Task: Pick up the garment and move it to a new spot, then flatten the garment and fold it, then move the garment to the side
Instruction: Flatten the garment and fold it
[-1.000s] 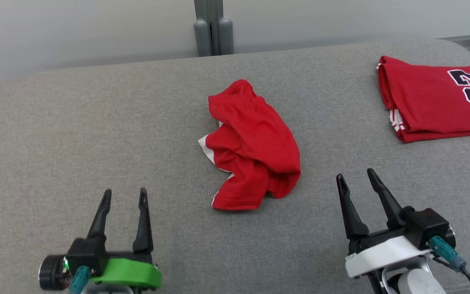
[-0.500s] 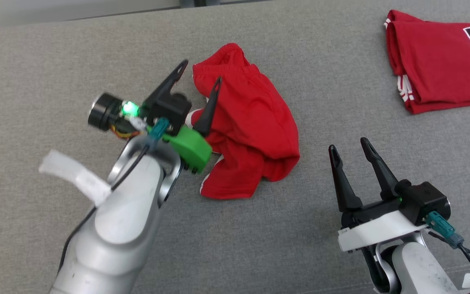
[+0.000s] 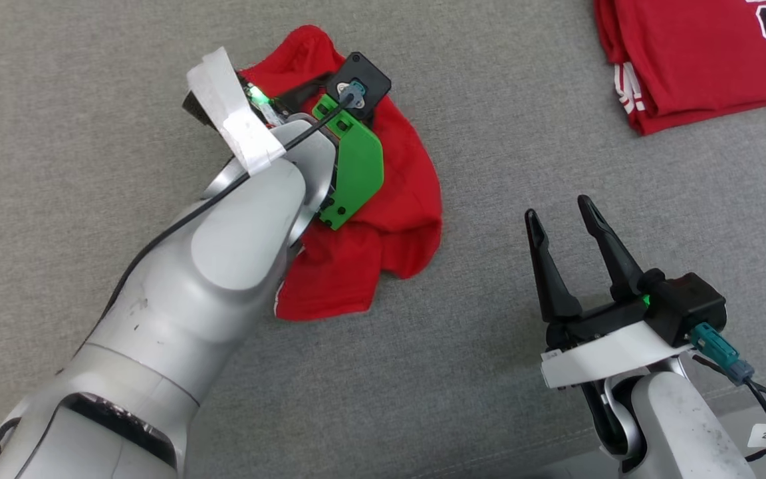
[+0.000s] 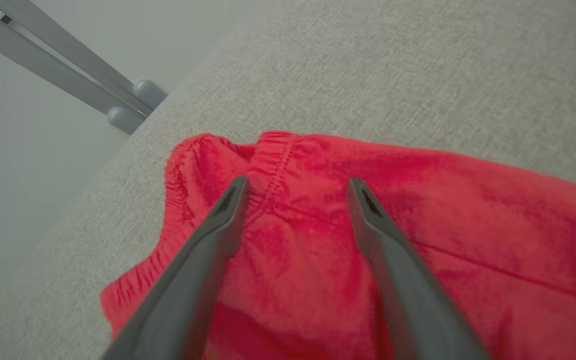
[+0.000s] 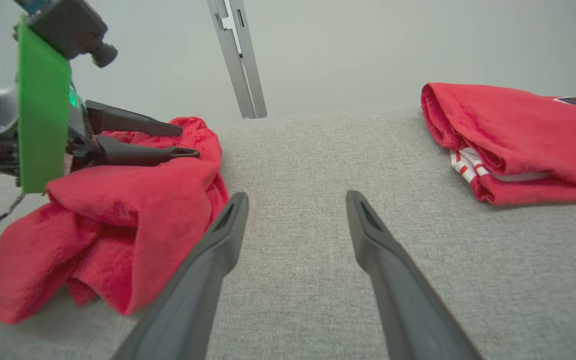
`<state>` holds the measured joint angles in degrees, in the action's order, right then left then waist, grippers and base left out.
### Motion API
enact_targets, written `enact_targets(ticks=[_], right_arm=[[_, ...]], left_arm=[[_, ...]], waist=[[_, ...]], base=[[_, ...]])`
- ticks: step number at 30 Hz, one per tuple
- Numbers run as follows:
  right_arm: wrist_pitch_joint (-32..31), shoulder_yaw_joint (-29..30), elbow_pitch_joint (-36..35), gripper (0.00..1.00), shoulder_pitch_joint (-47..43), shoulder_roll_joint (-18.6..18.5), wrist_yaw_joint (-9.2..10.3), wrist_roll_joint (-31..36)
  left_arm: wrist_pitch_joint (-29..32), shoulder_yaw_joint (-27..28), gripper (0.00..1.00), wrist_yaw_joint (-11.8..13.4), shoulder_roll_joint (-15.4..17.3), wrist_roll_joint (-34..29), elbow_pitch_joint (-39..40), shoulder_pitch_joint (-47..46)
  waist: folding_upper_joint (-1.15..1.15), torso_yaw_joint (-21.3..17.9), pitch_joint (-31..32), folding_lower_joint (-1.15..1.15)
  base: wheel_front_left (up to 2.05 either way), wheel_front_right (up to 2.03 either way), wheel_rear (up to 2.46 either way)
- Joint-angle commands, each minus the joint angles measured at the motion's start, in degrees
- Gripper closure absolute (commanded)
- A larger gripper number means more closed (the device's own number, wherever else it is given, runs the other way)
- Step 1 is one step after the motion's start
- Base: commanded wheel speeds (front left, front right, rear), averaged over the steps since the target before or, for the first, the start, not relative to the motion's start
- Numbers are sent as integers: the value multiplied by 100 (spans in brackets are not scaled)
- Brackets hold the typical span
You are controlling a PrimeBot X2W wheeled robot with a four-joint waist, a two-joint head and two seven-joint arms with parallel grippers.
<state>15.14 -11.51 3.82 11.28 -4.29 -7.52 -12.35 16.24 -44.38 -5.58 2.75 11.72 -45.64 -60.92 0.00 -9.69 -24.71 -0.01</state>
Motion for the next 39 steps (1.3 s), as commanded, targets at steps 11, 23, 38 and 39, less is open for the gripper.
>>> enact_targets(ticks=[11, 23, 38, 39], right_arm=[[-1, -58, 58, 0, 82, 108, 8, -71], [-1, -9, 133, 0, -112, 136, 8, -110], [-1, 236, 33, 0, -169, 132, 8, -4], [-1, 246, 24, 0, -163, 111, 8, 9]], left_arm=[[-89, -372, 100, -99, 48, 117, -1193, -310], [-2636, 90, 100, 243, 19, 1096, 135, -1271], [-3146, -163, 100, 144, 851, 665, 2130, 2160], [-3146, -83, 100, 198, 959, 611, 2295, 2507]], waist=[[0, -322, -84, 1], [0, -441, 469, 1], [0, 5, 531, 1], [0, 33, 530, 1]], base=[[0, 0, 0], [0, 0, 0], [0, 0, 0], [0, 0, 0]])
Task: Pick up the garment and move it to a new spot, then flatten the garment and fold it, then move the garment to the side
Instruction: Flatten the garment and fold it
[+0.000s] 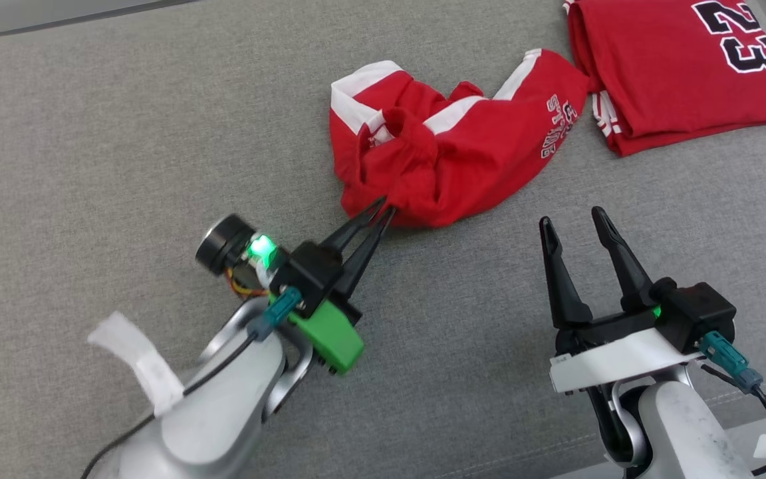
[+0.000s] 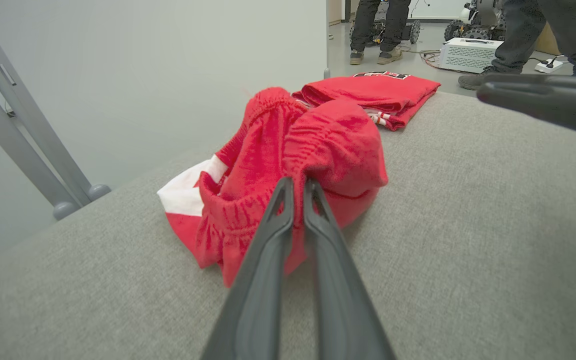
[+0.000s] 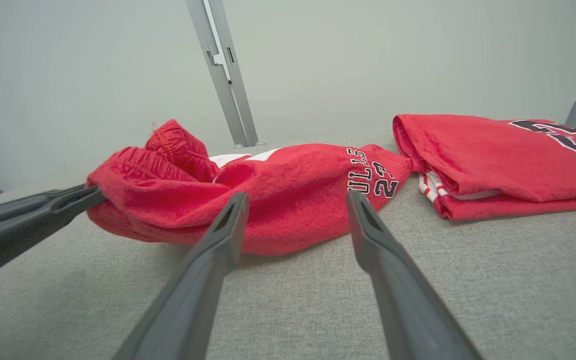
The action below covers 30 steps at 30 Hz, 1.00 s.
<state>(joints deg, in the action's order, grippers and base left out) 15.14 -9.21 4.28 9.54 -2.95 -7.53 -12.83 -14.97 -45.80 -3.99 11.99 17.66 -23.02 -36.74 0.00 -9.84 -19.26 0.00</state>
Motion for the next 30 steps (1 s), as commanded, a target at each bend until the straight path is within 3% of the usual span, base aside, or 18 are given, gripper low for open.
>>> enact_targets(ticks=[1, 5, 6, 7, 8, 9, 14, 19, 24, 30], right_arm=[[-1, 33, -28, 0, 7, -42, 9, 57], [-1, 118, -61, 0, -66, -103, 9, 69], [-1, 135, -64, 0, -86, -115, 9, 69], [-1, 137, -64, 0, -104, -128, 9, 73], [-1, 146, -66, 0, -110, -136, 9, 76], [-1, 139, -66, 0, -112, -143, 9, 83], [-2, 136, -50, 0, -136, -167, 9, 76], [-2, 159, -39, 0, -183, -186, 9, 49], [-2, 94, -20, 0, -202, -183, 9, 48], [-2, 45, -6, 0, -115, -168, 9, 41]], left_arm=[[-26, 118, 100, 71, 122, -71, 158, 322], [-21, 424, 100, 305, 456, -411, 569, 1293], [-21, 518, 84, 343, 479, -396, 579, 1485], [-22, 649, 51, 400, 500, -391, 605, 1671], [-22, 759, 7, 441, 503, -365, 618, 1814], [-22, 896, 0, 484, 496, -299, 569, 2023], [-22, 1520, 0, 848, 452, -122, 433, 2521], [-22, 2049, 0, 1275, 389, -187, 1033, 2606], [249, 1918, 0, 1145, 186, -97, 1491, 2165], [1538, 1689, 0, 815, -215, 529, 1681, 1675]], waist=[[0, 78, -16, 0], [0, 234, -2, 0], [0, 272, 6, 0], [0, 317, 21, 0], [0, 349, 29, 0], [0, 382, 45, 0], [0, 474, 123, 0], [0, 519, 198, 0], [0, 494, 240, 0], [0, 308, 221, 0]], base=[[0, 0, 0], [0, 0, 0], [0, 0, 0], [0, 0, 0], [0, 0, 0], [0, 0, 0], [0, 0, 0], [0, 0, 0], [0, 0, 0], [0, 0, 0]])
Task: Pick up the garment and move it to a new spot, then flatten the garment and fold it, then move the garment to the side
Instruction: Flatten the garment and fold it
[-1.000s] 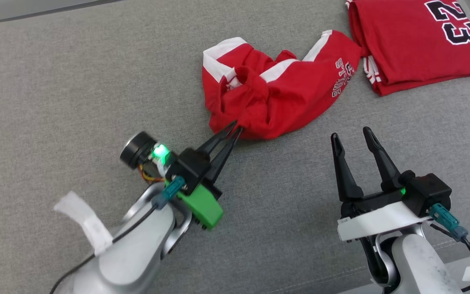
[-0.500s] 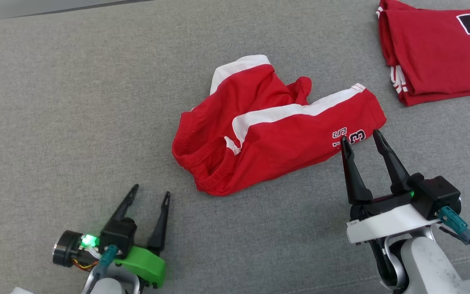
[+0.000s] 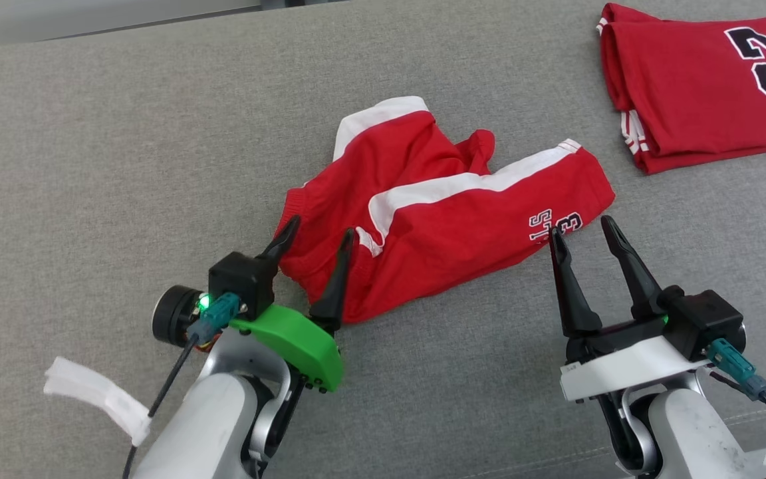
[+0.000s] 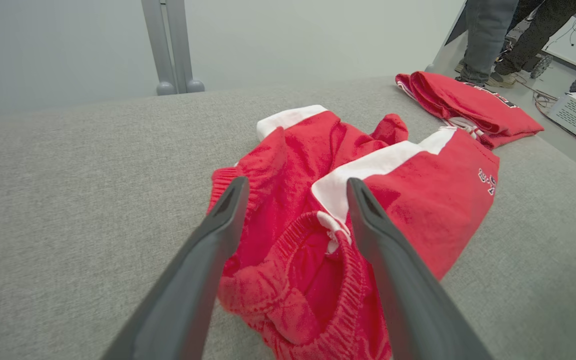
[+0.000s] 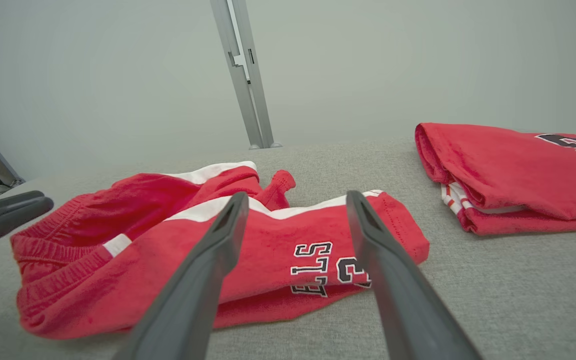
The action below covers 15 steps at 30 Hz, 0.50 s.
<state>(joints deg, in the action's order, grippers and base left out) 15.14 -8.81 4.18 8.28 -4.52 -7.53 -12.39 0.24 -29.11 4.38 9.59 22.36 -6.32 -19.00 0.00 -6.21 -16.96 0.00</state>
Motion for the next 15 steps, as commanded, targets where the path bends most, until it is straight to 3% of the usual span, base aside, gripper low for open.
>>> enact_targets(ticks=[1, 7, 10, 15], right_arm=[[-2, 24, 10, 0, -3, -4, 9, -8], [-2, 53, 36, 0, -65, 54, 9, -7], [-2, 19, 58, 0, -11, 86, 8, -35], [-2, -50, 91, 0, 86, 129, 9, -70]], left_arm=[[291, -17, 0, -91, -26, 198, 47, -150], [1902, -36, 0, -224, 50, 991, 239, -244], [2572, 120, 0, -77, 121, 1355, 386, -286], [3197, 392, 0, 248, 131, 1760, 544, -361]], waist=[[0, -92, -10, 0], [0, -269, -64, 0], [0, -369, -130, 0], [0, -515, -250, 0]], base=[[0, 0, 0], [0, 0, 0], [0, 0, 0], [0, 0, 0]])
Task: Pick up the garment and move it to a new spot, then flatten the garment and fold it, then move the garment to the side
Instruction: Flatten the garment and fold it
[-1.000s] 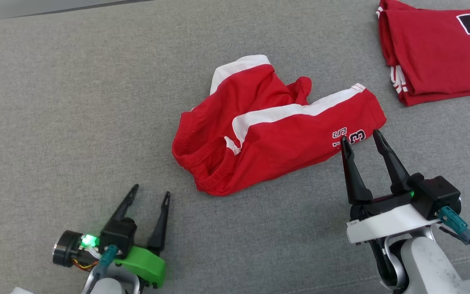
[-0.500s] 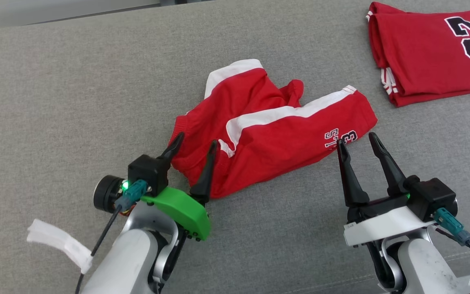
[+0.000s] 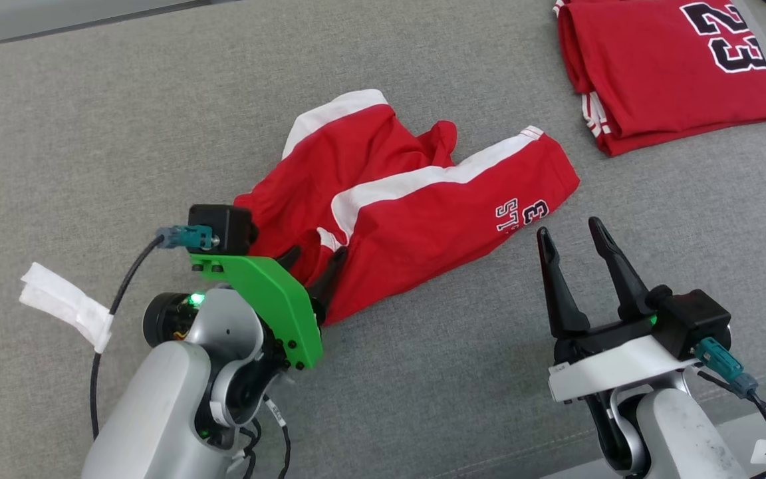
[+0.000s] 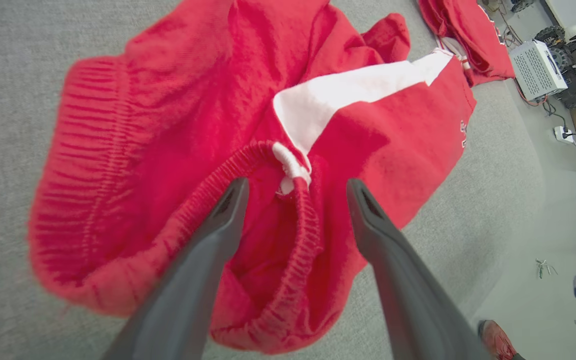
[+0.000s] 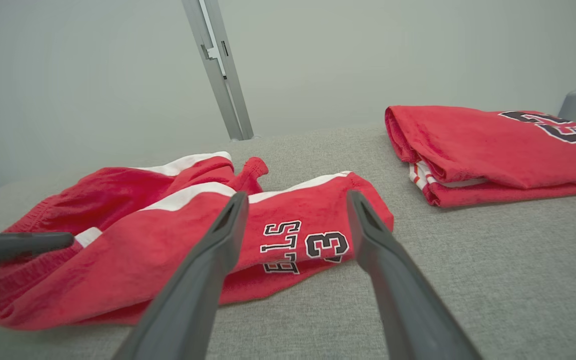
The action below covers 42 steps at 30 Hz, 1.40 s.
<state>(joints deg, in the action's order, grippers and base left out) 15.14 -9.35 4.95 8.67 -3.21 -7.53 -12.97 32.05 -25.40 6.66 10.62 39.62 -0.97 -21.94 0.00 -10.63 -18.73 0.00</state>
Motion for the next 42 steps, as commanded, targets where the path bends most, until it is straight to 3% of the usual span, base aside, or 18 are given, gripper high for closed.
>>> enact_targets(ticks=[1, 5, 9, 10, 11, 12, 13, 14, 26, 29, 37, 42], right_arm=[[-2, -9, 19, 0, 63, 4, 9, -21], [-2, 17, 12, 0, 88, 21, 9, -35], [-2, 50, -5, 0, 109, 29, 9, -22], [-2, 55, -8, 0, 109, 29, 9, -17], [-2, 59, -12, 0, 109, 30, 9, -12], [-2, 62, -17, 0, 108, 31, 9, -16], [-2, 60, -20, 0, 107, 32, 9, -25], [-2, 55, -18, 0, 109, 32, 9, -35], [-2, -47, 8, 0, 74, 31, 9, -128], [-2, -16, -23, 0, 14, 31, 9, -141], [-1, 185, -158, 0, -97, -55, 9, -227], [-2, 125, -33, 0, -65, -396, 8, -1146]], left_arm=[[83, 68, 0, 98, 11, 95, 27, -76], [151, 146, 0, 225, 43, 103, 59, -129], [97, 152, 0, 189, 73, 79, 0, -164], [101, 149, 11, 172, 70, 87, -10, -168], [83, 145, 39, 155, 57, 105, -23, -172], [65, 138, 50, 139, 52, 100, -31, -186], [20, 149, 96, 139, 35, 101, -34, -212], [2, 146, 100, 124, 37, 91, -48, -229], [-429, 536, 100, -149, -75, 387, 230, -755], [-443, 798, 100, -88, -85, 623, 584, -754], [-453, 1411, 100, 245, 309, 996, 1786, 839], [-729, 1653, 100, 211, 412, 1044, 1903, 1650]], waist=[[0, -106, -103, 0], [0, -185, -207, 0], [0, -214, -290, 0], [0, -218, -301, 0], [0, -220, -312, 0], [0, -219, -319, 0], [0, -216, -324, 0], [0, -215, -323, 0], [0, -261, -107, 0], [0, -242, -50, 0], [0, 100, -45, 0], [0, 522, -109, 0]], base=[[0, 0, 0], [0, 0, 0], [0, 0, 0], [0, 0, 0], [0, 0, 0], [0, 0, 0], [0, 0, 0], [0, 0, 0], [0, 0, 0], [0, 0, 0], [0, 0, 0], [0, 0, 0]])
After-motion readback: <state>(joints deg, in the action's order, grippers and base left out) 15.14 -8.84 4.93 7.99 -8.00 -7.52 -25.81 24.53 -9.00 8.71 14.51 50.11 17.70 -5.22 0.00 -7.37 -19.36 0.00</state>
